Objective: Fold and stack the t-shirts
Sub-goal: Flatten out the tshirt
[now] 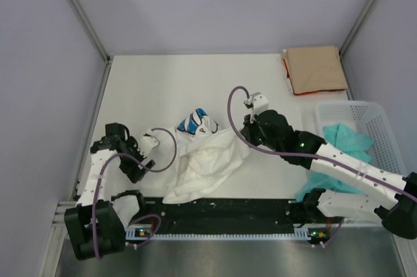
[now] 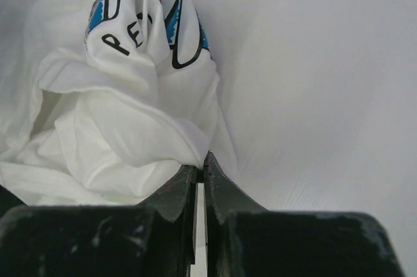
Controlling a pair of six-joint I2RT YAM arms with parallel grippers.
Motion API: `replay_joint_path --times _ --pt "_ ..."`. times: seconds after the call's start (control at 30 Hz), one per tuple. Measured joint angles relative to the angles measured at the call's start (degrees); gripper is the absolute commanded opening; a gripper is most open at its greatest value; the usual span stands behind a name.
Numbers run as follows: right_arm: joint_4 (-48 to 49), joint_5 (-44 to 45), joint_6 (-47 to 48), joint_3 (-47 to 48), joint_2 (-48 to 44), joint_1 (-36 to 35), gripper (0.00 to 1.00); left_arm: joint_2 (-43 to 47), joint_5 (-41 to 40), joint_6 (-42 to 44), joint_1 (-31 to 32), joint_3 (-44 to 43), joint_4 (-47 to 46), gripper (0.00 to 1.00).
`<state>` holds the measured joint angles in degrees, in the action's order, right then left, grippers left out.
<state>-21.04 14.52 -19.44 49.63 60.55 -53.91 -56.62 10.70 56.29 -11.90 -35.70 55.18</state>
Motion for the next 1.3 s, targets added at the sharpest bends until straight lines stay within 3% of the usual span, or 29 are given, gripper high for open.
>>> replay_joint_path --times 0.33,0.5,0.67,0.77,0.87,0.9,1.2,1.3 --pt "-4.42 2.32 8.20 6.84 1.86 3.98 0.00 -6.36 0.59 3.13 4.81 4.46 -6.36 0.95" --pt "-4.42 2.58 10.62 10.23 4.42 4.72 0.00 -6.84 1.66 1.49 12.20 4.92 -8.66 0.82" --pt "-4.87 2.71 11.56 10.51 4.79 6.23 0.00 -8.85 2.64 -0.07 14.69 4.59 -8.92 0.74" --pt "-5.20 2.75 11.85 10.51 4.79 7.15 0.00 -10.60 2.51 -1.22 16.41 3.93 -9.77 0.56" --pt "-5.20 2.91 11.98 10.51 4.79 7.28 0.00 -12.74 2.38 -2.91 19.08 2.86 -10.88 0.30" --pt "-5.20 3.02 12.00 10.51 4.79 7.28 0.00 -13.51 2.34 -3.65 20.02 2.51 -11.10 0.00" --pt "-6.05 5.01 13.00 10.67 4.59 8.09 0.00 -17.31 1.07 -12.74 22.21 -1.77 -12.28 0.00" --pt "-9.27 6.54 14.67 13.60 4.44 8.74 0.00 -16.33 -0.63 -15.78 21.70 -8.00 -9.68 0.00"
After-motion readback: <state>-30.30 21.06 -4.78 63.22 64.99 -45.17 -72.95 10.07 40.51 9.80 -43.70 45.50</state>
